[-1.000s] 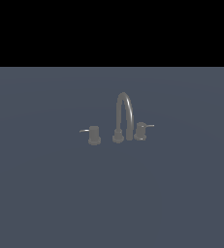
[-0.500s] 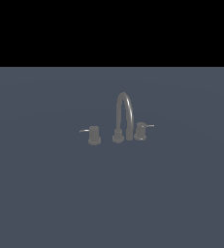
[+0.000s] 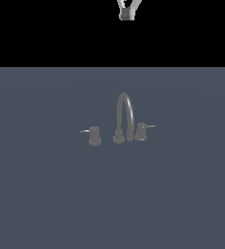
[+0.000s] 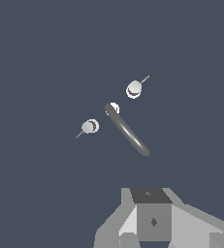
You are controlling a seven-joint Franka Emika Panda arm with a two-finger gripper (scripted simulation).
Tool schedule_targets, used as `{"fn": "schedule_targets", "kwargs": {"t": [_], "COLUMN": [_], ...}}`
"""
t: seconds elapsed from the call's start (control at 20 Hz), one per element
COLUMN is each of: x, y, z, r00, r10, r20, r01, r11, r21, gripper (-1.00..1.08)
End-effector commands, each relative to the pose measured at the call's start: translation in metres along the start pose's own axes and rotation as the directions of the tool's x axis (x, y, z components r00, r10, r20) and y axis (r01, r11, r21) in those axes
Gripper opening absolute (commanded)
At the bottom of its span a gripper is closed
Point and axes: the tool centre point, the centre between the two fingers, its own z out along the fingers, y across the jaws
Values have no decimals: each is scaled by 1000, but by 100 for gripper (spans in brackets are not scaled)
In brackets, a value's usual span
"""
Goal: Turn on the faucet by rotating a designated handle.
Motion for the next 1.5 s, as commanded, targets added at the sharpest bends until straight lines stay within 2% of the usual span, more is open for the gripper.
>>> {"fn": "schedule_targets", "kwargs": {"t": [0.0, 0.3, 0.65, 0.95, 1.45], "x": [20, 64, 111, 147, 190], "y": [-3, -5, -1, 8, 32], "z": [16, 59, 117, 172, 262], "r00": [998, 977, 923, 855, 718], "r10": [64, 215, 385, 519, 692], "r20": [1, 2, -6, -24, -73], "r01": [-64, -215, -385, -519, -694], "r11": [998, 977, 923, 855, 719], "r21": [5, 10, 6, -2, -13], "gripper": [-100, -100, -100, -100, -100]}}
